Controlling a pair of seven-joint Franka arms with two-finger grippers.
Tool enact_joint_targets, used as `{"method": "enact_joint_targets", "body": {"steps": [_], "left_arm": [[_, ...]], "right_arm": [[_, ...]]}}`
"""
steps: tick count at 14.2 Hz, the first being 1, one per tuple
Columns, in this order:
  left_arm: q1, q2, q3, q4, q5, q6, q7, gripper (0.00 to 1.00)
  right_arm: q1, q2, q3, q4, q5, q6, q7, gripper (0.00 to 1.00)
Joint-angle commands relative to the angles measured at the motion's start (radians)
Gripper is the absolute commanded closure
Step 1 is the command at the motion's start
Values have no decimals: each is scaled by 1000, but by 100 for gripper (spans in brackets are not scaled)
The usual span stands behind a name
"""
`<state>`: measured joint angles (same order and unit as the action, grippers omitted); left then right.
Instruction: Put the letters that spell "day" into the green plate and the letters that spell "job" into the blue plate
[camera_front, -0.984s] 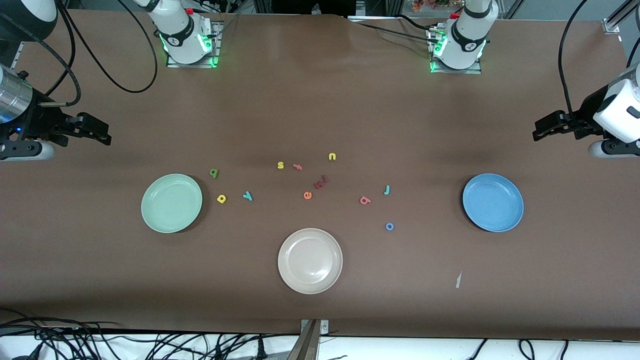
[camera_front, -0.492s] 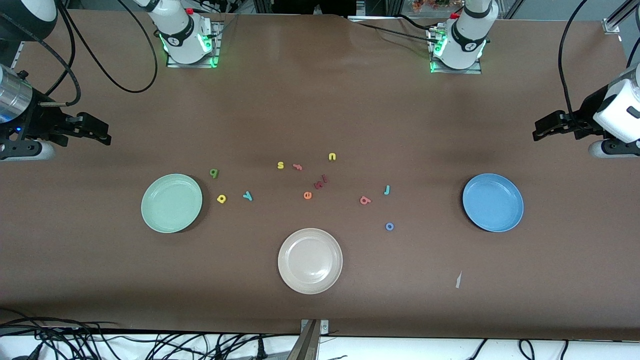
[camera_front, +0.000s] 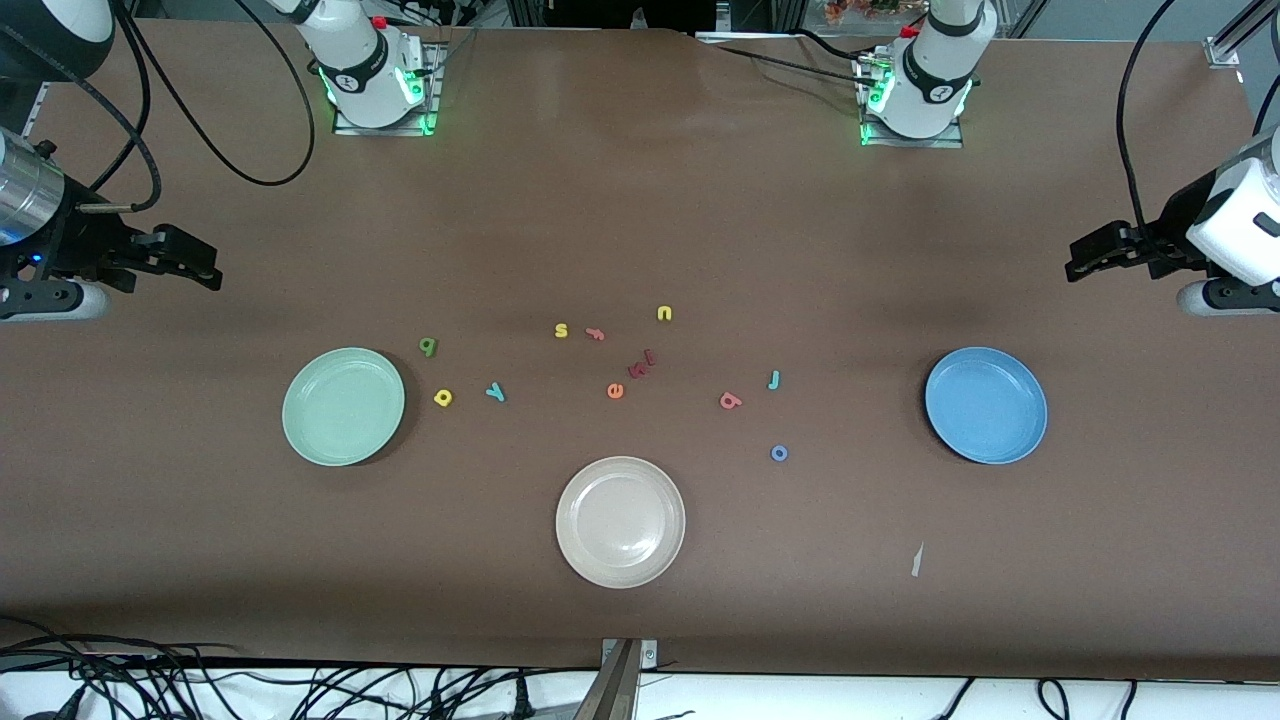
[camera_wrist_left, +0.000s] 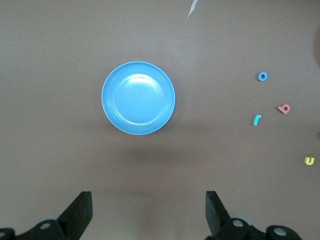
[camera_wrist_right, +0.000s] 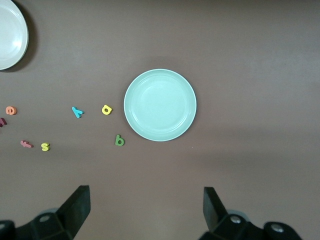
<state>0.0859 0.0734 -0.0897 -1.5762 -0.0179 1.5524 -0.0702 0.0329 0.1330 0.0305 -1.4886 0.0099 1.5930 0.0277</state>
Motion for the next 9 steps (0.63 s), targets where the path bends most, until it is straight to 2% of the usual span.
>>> {"method": "enact_joint_targets", "body": {"steps": [1, 9], "left_arm": [[8, -12, -2, -5, -4, 3, 24, 0], [9, -9, -1, -2, -13, 3, 26, 0]], "right_arm": [[-5, -16, 8, 1, -5, -15, -5, 0], [-5, -16, 8, 1, -5, -15, -3, 0]]}}
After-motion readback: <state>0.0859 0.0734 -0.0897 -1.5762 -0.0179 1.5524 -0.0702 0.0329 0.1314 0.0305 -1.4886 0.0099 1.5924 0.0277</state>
